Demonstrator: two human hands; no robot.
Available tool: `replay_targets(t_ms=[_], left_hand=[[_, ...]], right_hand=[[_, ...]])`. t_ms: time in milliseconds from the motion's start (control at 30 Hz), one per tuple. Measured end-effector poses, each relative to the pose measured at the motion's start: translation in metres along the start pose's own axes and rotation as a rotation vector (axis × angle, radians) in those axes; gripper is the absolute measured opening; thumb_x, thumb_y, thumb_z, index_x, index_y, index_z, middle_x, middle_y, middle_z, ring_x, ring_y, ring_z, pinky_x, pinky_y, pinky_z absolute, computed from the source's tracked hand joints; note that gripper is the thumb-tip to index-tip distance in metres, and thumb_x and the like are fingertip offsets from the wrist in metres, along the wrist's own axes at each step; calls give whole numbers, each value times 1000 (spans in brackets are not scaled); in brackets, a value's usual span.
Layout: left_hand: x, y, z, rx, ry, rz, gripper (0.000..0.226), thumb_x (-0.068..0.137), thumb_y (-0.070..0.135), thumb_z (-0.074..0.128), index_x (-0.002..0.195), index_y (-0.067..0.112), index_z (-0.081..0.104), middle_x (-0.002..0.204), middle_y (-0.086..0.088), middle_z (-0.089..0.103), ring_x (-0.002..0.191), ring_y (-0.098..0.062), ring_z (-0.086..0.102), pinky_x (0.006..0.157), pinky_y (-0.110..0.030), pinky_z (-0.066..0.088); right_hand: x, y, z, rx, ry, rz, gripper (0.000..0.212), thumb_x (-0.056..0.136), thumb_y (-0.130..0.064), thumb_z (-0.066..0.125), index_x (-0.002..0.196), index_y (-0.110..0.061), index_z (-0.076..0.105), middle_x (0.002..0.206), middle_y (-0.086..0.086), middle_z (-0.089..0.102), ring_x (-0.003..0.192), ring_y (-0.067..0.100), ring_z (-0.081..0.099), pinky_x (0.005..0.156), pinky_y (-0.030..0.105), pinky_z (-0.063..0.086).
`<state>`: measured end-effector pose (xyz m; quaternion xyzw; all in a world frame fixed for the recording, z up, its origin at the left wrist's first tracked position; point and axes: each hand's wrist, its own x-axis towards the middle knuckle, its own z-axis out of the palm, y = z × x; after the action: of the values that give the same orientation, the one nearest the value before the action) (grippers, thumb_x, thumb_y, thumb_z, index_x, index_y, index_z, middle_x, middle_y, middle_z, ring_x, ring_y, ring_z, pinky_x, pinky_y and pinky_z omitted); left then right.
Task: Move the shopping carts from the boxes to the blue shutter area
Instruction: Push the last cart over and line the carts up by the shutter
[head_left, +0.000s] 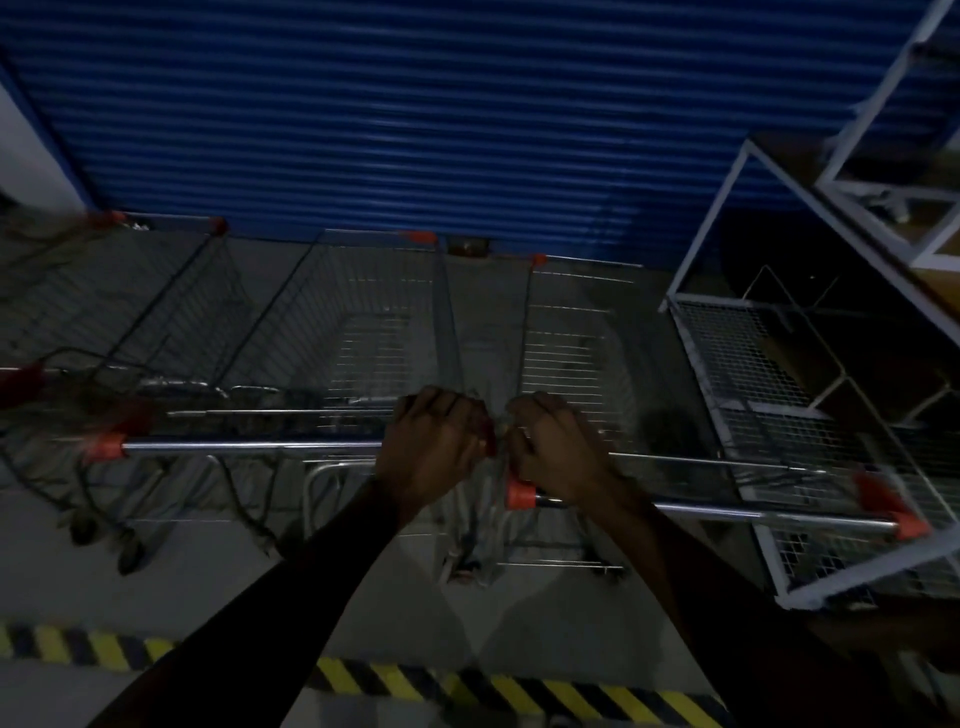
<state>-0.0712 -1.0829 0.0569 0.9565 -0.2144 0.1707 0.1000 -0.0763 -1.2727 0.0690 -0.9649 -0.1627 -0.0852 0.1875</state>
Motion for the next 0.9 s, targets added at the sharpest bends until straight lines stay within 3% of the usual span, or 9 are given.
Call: replay_targets(t_ms=[333, 467, 533, 600, 733, 900], left_hand=[[-46, -127, -26, 82, -223, -26, 42, 80, 44, 46, 105, 17, 67, 95, -5, 71, 90, -31, 63, 81, -43, 48], [-62, -167, -25, 160, -361, -85, 54, 70, 56, 43, 102, 20, 70, 95, -5, 74, 93, -31, 68, 86, -49, 49], [-65, -179, -24, 206, -424, -77, 56, 73, 54, 40, 110, 22, 67, 95, -4, 74, 90, -30, 69, 86, -45, 50], [-62, -187, -24, 186, -452, -73, 48, 80, 49, 45, 119, 25, 60, 103, -5, 72, 97, -30, 67, 87, -39, 48], [-58, -203, -24, 150, -541, -96, 37, 86, 48, 55, 116, 25, 52, 117, -5, 66, 108, -31, 62, 87, -39, 48], [-60, -210, -23, 247, -523, -64, 42, 87, 51, 54, 118, 24, 49, 113, -7, 68, 105, -33, 63, 83, -40, 50]], right_hand=[[48, -129, 52, -202, -63, -82, 47, 82, -41, 43, 119, -16, 57, 114, 7, 59, 105, 30, 54, 90, 46, 44], [65, -142, 72, -186, -239, -96, 58, 83, -36, 58, 133, -10, 47, 130, 12, 50, 119, 33, 45, 98, 44, 38], [73, -144, 82, -190, -340, -85, 58, 84, -35, 61, 135, -10, 46, 134, 13, 50, 122, 33, 44, 100, 42, 37], [79, -146, 91, -192, -420, -51, 51, 85, -34, 60, 131, -13, 51, 128, 13, 56, 116, 33, 54, 92, 39, 44], [92, -146, 101, -168, -542, 18, 37, 87, -34, 59, 117, -14, 61, 114, 10, 64, 99, 29, 63, 77, 33, 48], [101, -152, 104, -167, -595, 117, 30, 83, -30, 64, 106, -11, 67, 105, 11, 68, 93, 27, 65, 70, 30, 48]])
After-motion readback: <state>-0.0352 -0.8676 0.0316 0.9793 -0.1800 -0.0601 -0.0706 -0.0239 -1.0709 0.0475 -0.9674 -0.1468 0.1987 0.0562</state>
